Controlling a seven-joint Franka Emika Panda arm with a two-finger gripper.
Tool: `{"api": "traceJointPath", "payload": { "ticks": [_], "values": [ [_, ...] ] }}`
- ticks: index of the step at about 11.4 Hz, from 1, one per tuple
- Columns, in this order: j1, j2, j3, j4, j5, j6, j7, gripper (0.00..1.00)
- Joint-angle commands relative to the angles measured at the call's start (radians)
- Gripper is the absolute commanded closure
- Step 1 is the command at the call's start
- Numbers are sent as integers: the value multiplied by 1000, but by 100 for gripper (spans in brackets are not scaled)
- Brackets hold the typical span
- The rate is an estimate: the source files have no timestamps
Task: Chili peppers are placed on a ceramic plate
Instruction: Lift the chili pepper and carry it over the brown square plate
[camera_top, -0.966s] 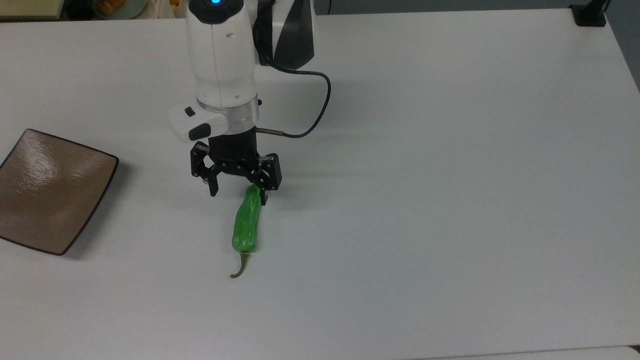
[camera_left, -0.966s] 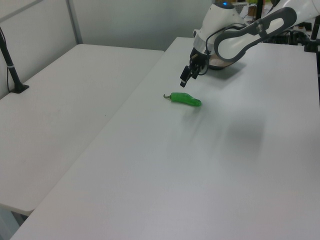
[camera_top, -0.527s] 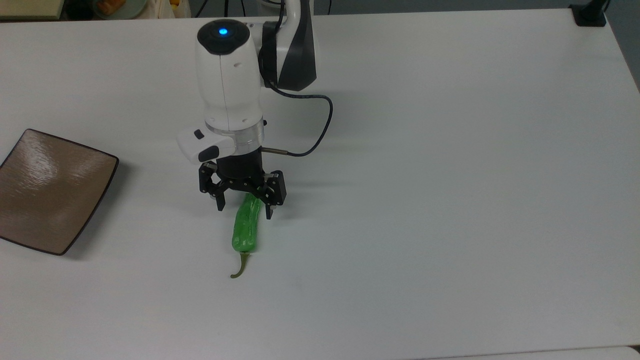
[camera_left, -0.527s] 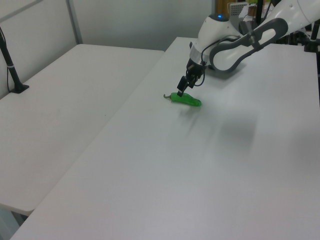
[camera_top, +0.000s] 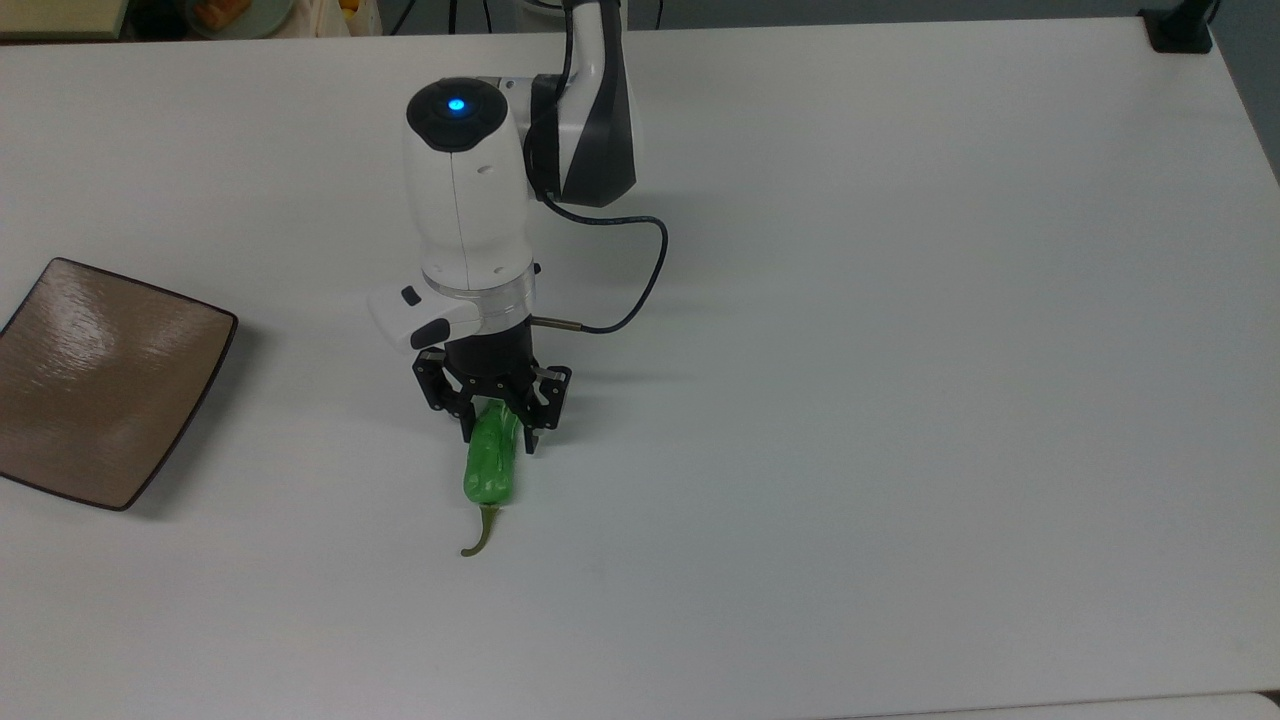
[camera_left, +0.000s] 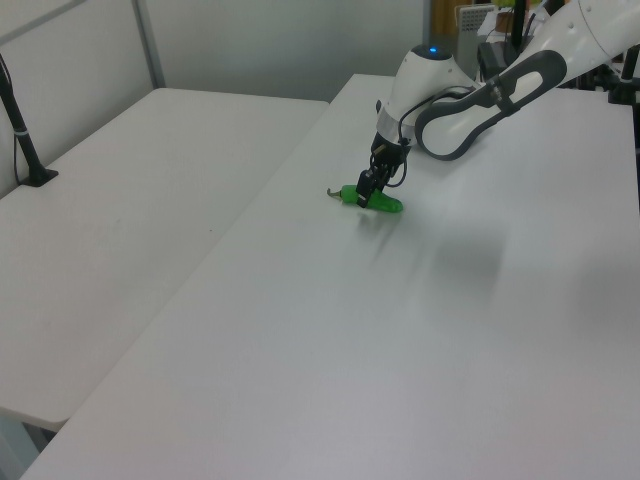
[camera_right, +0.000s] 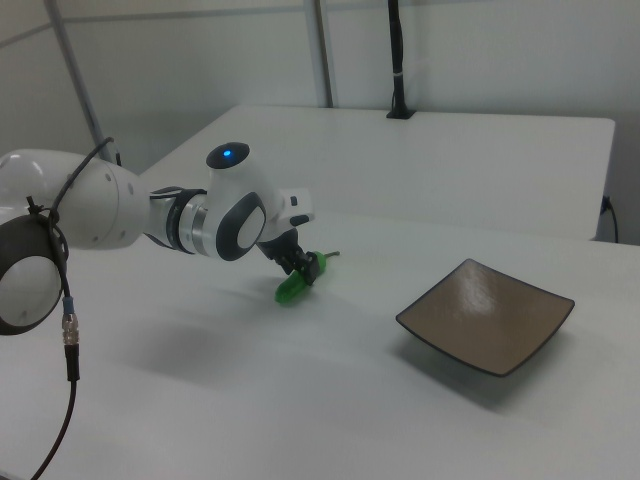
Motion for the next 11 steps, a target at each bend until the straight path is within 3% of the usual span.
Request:
{"api": "traceJointPath", "payload": {
  "ticks": [1, 5, 9, 11],
  "values": [
    [0, 2, 1, 4, -6, 22, 0, 83],
    [-7, -24, 1, 47, -6, -1, 1, 83],
    [-35, -48, 1, 192, 11, -388, -193, 83],
    [-56, -65, -14, 210, 32, -429, -252, 83]
  ]
}}
